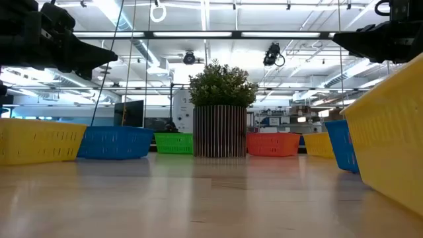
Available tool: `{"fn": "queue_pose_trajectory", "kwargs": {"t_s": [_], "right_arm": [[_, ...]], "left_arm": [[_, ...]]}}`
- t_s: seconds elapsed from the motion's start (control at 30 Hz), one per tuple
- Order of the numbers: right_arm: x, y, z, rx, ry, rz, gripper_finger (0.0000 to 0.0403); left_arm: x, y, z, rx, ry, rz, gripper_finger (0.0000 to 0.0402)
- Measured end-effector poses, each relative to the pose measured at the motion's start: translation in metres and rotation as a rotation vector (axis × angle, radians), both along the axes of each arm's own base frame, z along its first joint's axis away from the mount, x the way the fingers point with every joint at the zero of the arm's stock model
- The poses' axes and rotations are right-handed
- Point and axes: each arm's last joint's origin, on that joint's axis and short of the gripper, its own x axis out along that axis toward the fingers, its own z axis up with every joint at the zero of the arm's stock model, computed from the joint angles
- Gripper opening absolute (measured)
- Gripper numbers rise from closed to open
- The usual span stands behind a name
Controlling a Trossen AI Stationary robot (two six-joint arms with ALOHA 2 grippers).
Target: Stack baskets by color
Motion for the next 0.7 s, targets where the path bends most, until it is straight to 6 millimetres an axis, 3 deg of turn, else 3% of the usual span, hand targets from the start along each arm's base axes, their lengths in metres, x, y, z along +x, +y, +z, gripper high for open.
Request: {"fn": "queue_pose_trajectory", "kwargs": {"t_s": [0.7], "right_arm": [[0.0000,0.0000,-0.0001,0.000,0.000,0.000,0.0029]], "left_arm": [[0.0000,0.0000,-0.0001,0.000,0.000,0.000,0.0039]]}}
